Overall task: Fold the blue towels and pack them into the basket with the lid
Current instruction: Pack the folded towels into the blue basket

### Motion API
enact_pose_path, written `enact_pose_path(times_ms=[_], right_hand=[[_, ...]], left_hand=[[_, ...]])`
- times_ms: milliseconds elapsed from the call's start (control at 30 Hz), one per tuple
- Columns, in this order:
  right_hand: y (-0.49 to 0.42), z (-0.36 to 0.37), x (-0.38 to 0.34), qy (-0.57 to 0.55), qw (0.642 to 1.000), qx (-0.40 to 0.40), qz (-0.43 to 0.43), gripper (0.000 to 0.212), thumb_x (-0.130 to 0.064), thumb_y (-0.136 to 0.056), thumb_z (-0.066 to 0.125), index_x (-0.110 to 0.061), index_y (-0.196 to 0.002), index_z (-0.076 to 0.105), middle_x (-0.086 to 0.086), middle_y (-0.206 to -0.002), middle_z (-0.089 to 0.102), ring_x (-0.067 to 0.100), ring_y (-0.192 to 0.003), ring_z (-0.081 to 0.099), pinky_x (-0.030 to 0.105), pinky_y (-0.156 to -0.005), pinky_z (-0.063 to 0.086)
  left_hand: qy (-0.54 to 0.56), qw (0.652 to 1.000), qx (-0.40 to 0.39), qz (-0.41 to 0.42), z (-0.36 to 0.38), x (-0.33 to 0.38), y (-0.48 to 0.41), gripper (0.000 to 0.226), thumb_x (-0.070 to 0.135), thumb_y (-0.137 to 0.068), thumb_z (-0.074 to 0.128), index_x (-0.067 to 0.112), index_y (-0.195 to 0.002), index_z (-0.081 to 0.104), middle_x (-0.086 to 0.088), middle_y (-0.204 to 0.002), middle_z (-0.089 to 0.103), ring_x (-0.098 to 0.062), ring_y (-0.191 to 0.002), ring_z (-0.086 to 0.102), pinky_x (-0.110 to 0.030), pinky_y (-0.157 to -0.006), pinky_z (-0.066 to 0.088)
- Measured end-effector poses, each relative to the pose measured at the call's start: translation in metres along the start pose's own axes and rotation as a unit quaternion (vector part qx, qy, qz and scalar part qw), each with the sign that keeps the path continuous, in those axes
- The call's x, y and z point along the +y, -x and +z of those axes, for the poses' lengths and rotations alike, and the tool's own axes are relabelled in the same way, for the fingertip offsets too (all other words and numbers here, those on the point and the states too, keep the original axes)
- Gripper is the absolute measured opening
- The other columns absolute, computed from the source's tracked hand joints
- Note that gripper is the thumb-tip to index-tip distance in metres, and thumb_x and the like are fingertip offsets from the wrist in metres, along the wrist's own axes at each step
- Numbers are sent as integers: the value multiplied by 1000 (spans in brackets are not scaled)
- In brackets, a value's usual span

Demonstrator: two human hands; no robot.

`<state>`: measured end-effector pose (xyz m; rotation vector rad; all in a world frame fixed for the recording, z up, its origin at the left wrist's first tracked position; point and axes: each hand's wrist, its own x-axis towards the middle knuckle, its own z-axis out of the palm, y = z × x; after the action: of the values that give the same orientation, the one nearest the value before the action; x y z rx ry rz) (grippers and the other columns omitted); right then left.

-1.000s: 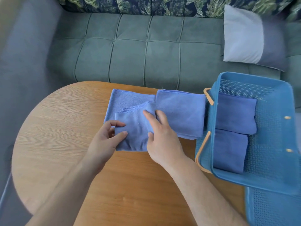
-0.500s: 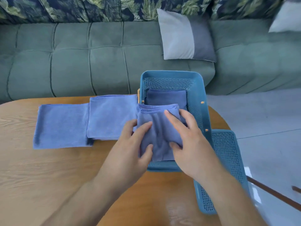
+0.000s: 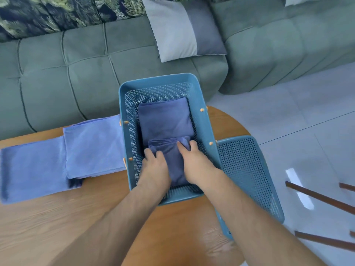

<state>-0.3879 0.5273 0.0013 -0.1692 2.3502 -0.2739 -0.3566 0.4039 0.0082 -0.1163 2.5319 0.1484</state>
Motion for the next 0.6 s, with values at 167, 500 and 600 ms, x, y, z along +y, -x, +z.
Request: enact_pose_path(times_ms=[167, 500, 600], right_hand=[[7, -6, -15, 77, 996, 41, 24, 87, -11, -92, 63, -23, -160, 10, 11, -164, -17, 37, -150, 9, 44, -109, 41], [5, -11, -23, 84, 996, -21, 26, 101, -18, -90, 68, -31, -161, -4, 6, -166, -21, 33, -154, 0, 45, -112, 38], [26, -27, -38, 85, 986, 138, -33, 85, -11, -94, 60, -26, -161, 11, 11, -168, 5, 34, -151, 18, 44, -103, 45]], left_hand=[[-101, 990, 77, 62, 13, -8, -9, 63, 31, -92, 55, 17, -146, 24, -14, -165, -6, -30, -147, 17, -37, -114, 26], [-109, 990, 49, 72, 7, -8, -20, 79, 34, -90, 61, 13, -154, 19, -10, -162, 19, -27, -144, 30, -38, -116, 28], [-56, 976, 185, 94, -19, -22, -5, 77, 28, -84, 72, 11, -151, 38, -11, -158, 35, -28, -143, 39, -42, -115, 34]])
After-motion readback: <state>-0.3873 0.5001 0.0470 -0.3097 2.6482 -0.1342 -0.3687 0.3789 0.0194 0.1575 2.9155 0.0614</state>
